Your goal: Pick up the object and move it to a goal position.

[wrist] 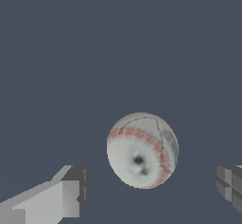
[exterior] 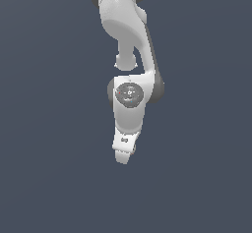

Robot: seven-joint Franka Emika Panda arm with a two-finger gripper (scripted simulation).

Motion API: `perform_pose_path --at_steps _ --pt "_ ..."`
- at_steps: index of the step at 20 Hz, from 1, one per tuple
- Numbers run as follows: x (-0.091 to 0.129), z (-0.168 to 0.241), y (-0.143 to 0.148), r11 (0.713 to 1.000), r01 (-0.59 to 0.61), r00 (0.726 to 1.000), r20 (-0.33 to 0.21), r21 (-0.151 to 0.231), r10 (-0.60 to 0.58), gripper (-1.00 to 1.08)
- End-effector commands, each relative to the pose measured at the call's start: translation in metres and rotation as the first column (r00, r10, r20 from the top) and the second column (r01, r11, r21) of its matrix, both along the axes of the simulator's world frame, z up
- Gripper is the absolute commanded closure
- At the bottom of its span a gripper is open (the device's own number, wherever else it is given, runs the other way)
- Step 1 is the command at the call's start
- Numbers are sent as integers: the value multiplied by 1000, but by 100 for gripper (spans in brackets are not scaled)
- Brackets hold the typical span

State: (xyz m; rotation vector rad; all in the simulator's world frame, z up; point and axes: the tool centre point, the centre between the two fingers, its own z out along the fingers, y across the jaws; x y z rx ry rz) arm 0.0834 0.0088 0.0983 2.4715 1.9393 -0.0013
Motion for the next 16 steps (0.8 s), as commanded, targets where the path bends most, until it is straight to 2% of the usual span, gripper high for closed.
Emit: perform_pose_path --at_steps 1,7,16 --pt "1 0 0 1000 -10 1000 1 1 10 -92" --pt "0 -7 0 1000 -7 1000 0 0 7 -92" --pt "-1 -49 0 1000 -12 1000 1 0 12 -92"
